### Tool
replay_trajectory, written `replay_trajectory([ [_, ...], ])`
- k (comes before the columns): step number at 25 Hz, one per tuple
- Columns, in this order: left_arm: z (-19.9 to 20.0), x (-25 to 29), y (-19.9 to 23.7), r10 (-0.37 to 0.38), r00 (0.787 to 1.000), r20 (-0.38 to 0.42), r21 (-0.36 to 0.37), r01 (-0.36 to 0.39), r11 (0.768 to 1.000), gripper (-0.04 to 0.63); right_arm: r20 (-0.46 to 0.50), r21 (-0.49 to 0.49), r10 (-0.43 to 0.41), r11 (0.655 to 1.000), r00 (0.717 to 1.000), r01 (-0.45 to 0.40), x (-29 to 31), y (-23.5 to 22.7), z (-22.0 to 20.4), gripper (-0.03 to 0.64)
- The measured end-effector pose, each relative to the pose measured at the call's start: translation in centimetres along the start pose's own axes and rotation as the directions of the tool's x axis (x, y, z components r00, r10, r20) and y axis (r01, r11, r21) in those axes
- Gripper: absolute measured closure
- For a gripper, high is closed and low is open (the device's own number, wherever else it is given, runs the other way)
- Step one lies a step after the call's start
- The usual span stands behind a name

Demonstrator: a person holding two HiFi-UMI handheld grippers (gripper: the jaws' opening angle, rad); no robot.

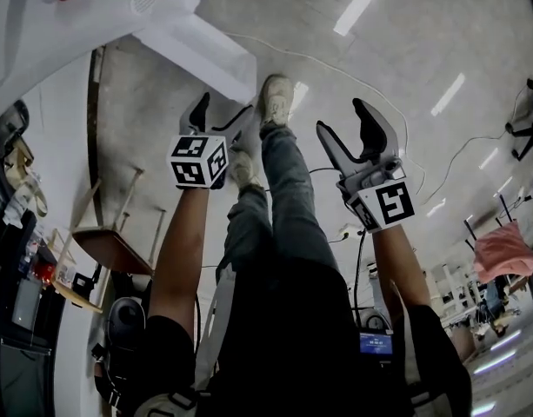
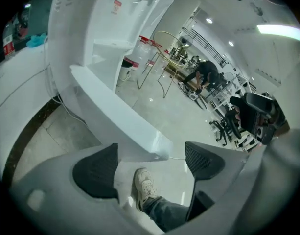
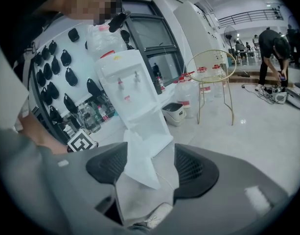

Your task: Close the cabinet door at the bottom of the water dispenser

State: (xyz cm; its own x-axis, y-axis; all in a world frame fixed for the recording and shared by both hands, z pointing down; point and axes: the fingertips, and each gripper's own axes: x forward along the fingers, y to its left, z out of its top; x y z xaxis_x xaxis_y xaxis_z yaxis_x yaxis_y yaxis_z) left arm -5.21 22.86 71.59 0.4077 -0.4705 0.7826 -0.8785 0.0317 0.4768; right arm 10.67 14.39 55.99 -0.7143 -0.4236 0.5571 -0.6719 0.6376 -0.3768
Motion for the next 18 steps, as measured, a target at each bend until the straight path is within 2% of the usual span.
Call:
replay_trajectory([
  [3,0.2,1.2,-0.1,-0.006,1.000,-0.006,-0.088,0.005,0.996,0.152,-0.017,0.017,-0.009,1.000,1.000,0.010,-0.4,-0.9,-0.8,0.318],
  [9,1.8,1.9,-0.5,-0.003,1.000,0.014,-0.153,0.006,0.988,0.172,-0.010,0.033,-0.025,0.999,1.000,0.025,-0.6,-2.3,-0.4,0.332],
  [18,3.7,3.4,-2.2,-0.030,1.000,-0.011,-0.117,0.028,0.993,0.172,0.002,0.040,-0.035,0.999,0.999,0.035,-0.4,-3.1,0.9,0.334],
])
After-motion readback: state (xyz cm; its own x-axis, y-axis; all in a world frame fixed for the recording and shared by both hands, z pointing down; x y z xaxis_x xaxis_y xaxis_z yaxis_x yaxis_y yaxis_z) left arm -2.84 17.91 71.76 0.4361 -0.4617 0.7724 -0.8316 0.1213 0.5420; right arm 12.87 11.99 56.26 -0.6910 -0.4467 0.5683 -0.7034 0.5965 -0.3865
